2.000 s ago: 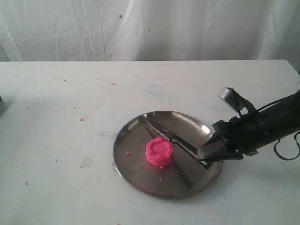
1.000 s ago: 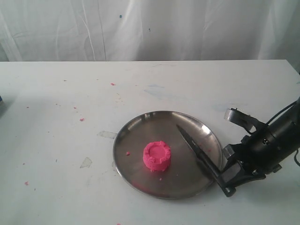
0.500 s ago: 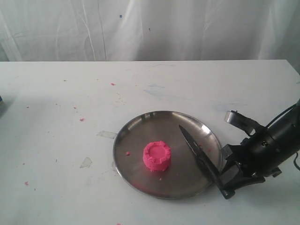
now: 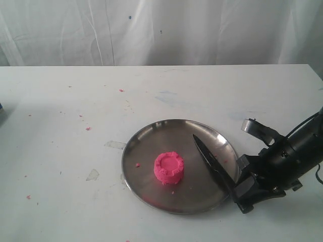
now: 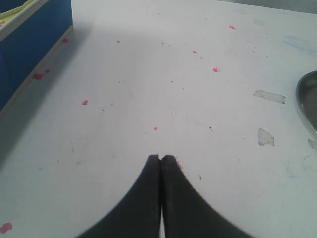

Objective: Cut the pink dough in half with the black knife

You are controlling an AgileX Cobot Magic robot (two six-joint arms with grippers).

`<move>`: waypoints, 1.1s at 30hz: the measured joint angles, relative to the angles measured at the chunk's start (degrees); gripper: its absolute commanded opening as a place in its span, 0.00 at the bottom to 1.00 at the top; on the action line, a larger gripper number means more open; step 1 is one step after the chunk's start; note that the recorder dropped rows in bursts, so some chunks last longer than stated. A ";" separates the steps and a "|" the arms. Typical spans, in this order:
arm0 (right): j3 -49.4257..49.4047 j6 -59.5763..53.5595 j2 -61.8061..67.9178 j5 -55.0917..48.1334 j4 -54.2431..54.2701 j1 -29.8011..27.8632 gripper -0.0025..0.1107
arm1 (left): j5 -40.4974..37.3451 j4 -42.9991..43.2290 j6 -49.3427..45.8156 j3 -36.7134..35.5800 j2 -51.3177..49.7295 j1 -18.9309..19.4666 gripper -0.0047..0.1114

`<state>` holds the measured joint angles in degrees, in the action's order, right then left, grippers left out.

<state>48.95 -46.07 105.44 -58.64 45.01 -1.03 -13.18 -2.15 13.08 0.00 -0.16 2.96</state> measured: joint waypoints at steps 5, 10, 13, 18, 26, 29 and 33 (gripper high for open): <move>0.00 0.00 0.55 0.11 0.26 0.00 0.32 | 0.00 0.00 0.00 0.00 0.00 0.00 0.04; 0.00 0.00 1.78 0.20 1.07 0.00 0.32 | 0.00 0.00 0.00 0.00 0.00 0.00 0.04; 0.00 0.00 2.19 0.32 1.08 0.00 0.32 | 0.00 0.00 0.00 0.00 0.00 0.00 0.04; 0.00 0.00 2.19 0.32 1.17 0.00 0.18 | 0.00 0.00 0.00 0.00 0.00 0.00 0.04; 0.00 -1.66 2.19 0.44 1.21 0.00 0.02 | 0.00 0.00 0.00 0.00 0.00 0.00 0.04; 0.00 -1.86 2.19 0.44 1.31 0.00 0.02 | 0.00 0.00 0.00 0.00 0.00 0.00 0.04; 0.50 -1.85 0.05 0.83 1.87 0.00 0.02 | 0.00 0.00 0.00 0.00 0.00 0.00 0.04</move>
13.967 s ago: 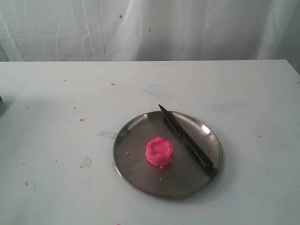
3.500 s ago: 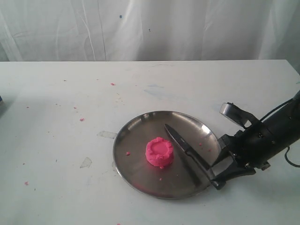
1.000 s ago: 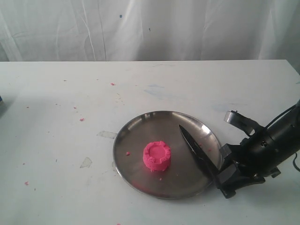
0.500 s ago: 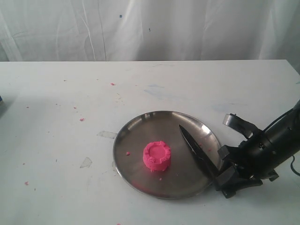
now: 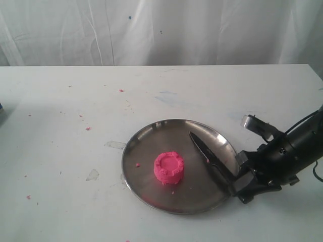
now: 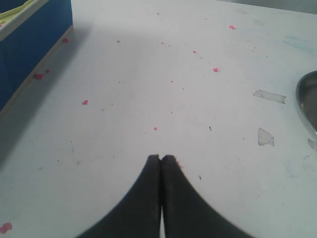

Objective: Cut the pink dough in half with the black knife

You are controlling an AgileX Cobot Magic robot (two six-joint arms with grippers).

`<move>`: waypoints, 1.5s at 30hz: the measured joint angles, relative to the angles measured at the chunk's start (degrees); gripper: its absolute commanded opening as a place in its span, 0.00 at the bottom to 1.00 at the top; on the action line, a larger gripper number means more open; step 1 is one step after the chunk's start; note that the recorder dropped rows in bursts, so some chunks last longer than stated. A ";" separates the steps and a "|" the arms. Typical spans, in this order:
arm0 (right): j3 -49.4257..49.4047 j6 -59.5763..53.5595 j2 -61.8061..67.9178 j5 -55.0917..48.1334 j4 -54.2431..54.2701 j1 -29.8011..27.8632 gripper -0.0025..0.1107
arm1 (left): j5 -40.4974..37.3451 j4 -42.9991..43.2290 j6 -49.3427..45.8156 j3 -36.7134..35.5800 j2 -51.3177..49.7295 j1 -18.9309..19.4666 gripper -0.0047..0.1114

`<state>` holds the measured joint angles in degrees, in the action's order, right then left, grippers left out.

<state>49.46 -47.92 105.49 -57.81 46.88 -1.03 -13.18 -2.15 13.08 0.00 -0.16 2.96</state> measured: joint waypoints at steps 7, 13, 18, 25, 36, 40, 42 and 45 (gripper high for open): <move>0.01 -0.12 -5.25 3.00 0.58 0.00 0.02 | 0.00 0.00 0.00 0.00 0.00 0.00 0.04; -0.58 -0.12 -5.37 3.97 0.58 0.00 0.02 | 0.00 0.00 0.00 0.00 0.00 0.00 0.04; -1.96 -0.12 -5.37 3.97 0.58 0.00 0.02 | 0.00 0.00 0.00 0.00 0.00 0.00 0.04; -2.61 -0.36 -5.37 3.97 0.58 0.00 0.02 | 0.34 0.00 0.00 0.00 0.00 0.00 0.04; -2.61 -2.40 -8.37 6.01 1.92 0.00 0.02 | 14.25 -14.23 14.80 0.00 0.00 0.00 0.04; -2.70 -2.48 -12.97 7.89 1.92 0.69 0.02 | 26.27 -14.75 17.68 0.10 0.00 0.00 0.04; -2.70 -2.48 -15.20 9.00 1.49 1.97 0.02 | 34.07 -14.75 21.11 0.10 0.00 0.00 0.04; -2.70 -2.52 -17.48 10.33 -0.61 4.35 0.02 | 40.83 -12.21 25.47 0.10 0.00 0.00 0.04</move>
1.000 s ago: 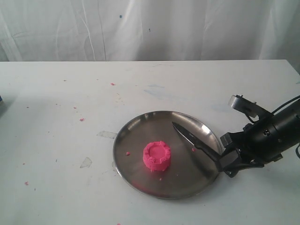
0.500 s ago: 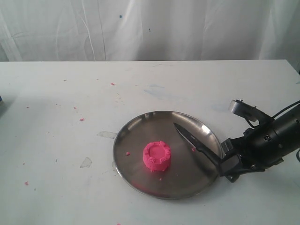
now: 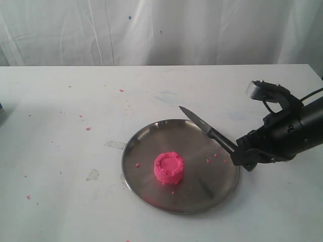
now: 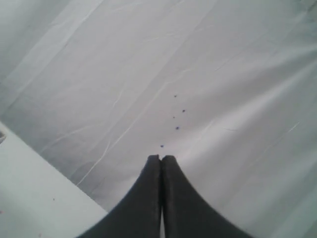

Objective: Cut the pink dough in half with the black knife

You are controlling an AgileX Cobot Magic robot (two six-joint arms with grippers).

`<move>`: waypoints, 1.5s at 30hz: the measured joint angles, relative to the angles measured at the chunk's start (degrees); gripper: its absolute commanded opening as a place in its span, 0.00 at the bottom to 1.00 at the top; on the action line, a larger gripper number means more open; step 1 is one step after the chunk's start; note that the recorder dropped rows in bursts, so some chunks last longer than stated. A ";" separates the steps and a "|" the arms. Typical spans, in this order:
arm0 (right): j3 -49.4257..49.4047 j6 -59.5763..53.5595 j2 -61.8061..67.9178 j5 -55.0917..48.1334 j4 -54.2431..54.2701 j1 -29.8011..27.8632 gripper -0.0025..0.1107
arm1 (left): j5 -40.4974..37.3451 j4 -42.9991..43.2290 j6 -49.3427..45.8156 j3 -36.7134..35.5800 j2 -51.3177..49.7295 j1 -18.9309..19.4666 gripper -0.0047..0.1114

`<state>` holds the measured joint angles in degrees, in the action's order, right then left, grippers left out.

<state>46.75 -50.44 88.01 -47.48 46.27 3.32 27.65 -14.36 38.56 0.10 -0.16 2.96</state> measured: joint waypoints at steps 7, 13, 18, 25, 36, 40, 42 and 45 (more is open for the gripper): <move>0.00 8.06 -4.44 6.97 -13.65 7.60 0.02 | -1.29 33.32 5.51 6.83 -3.23 0.00 0.04; 0.00 23.54 -9.81 9.24 -32.13 15.25 0.02 | -1.70 48.17 6.82 9.36 -16.17 -0.03 0.04; 0.00 34.13 -14.33 9.24 -43.92 22.20 0.02 | 6.50 60.99 2.02 9.57 -31.69 -0.03 0.04; 0.00 37.29 -16.45 8.90 -46.94 25.30 0.02 | 19.28 73.34 0.89 15.97 -53.14 -1.42 0.04; 0.00 36.25 -15.61 9.18 -39.92 25.34 0.02 | 29.58 81.51 -2.30 24.92 -79.31 -11.75 0.04; 0.00 35.88 -13.18 10.71 -39.66 25.34 0.02 | 30.34 81.60 -3.59 28.33 -85.65 -14.19 0.04; 0.00 35.88 -11.71 11.37 -39.57 25.34 0.02 | 30.45 81.60 -3.72 29.76 -88.58 -15.08 0.04; 0.00 35.88 -9.18 12.82 -39.57 25.34 0.02 | 31.06 81.60 -3.85 32.00 -93.14 -16.47 0.04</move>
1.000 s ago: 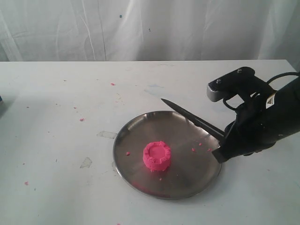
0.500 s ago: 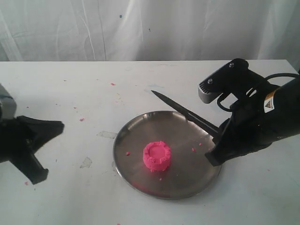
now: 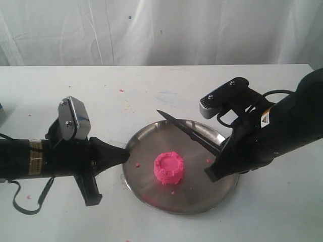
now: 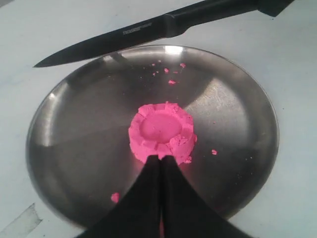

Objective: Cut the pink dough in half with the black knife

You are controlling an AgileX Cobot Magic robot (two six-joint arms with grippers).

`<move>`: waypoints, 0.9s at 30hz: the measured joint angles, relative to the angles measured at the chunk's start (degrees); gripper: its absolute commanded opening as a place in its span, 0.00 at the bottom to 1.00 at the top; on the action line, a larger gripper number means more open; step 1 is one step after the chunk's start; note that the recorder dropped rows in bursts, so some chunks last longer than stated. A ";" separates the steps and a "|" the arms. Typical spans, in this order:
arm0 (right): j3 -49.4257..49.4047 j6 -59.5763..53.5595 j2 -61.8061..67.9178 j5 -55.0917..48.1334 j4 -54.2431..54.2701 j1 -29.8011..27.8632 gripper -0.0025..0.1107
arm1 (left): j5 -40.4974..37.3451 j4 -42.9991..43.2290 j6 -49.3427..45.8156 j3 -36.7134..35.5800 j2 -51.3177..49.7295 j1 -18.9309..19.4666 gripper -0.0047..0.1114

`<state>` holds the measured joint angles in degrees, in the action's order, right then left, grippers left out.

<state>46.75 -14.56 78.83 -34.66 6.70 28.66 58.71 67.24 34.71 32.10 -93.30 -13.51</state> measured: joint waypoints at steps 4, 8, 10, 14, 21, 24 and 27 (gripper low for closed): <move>0.00 0.00 2.45 3.97 0.04 0.00 0.02 | 3.45 0.00 0.61 2.82 -5.91 -1.48 0.04; 0.00 0.00 3.14 8.33 0.04 0.00 0.02 | 5.36 0.37 1.84 4.47 -10.71 -3.05 0.04; 0.00 0.00 3.23 9.38 0.13 0.00 0.02 | 5.58 1.65 2.11 5.27 -12.75 -3.69 0.04; 0.00 0.00 3.23 9.84 0.49 0.00 0.02 | 5.93 4.13 2.23 7.13 -16.07 -4.13 0.04; 0.00 -1.05 4.75 7.01 1.52 0.00 0.02 | 6.10 4.83 2.23 8.38 -18.71 -4.13 0.04; 1.61 -2.53 5.93 -0.07 1.50 0.00 0.02 | 6.10 3.72 2.23 8.38 -19.38 -4.27 0.04; 2.79 -4.08 4.37 -0.91 1.20 0.00 0.02 | 7.16 2.05 2.23 8.60 -19.52 -4.32 0.04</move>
<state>49.55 -18.64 83.19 -35.57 7.90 28.66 65.87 69.28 36.94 40.70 -112.82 -17.83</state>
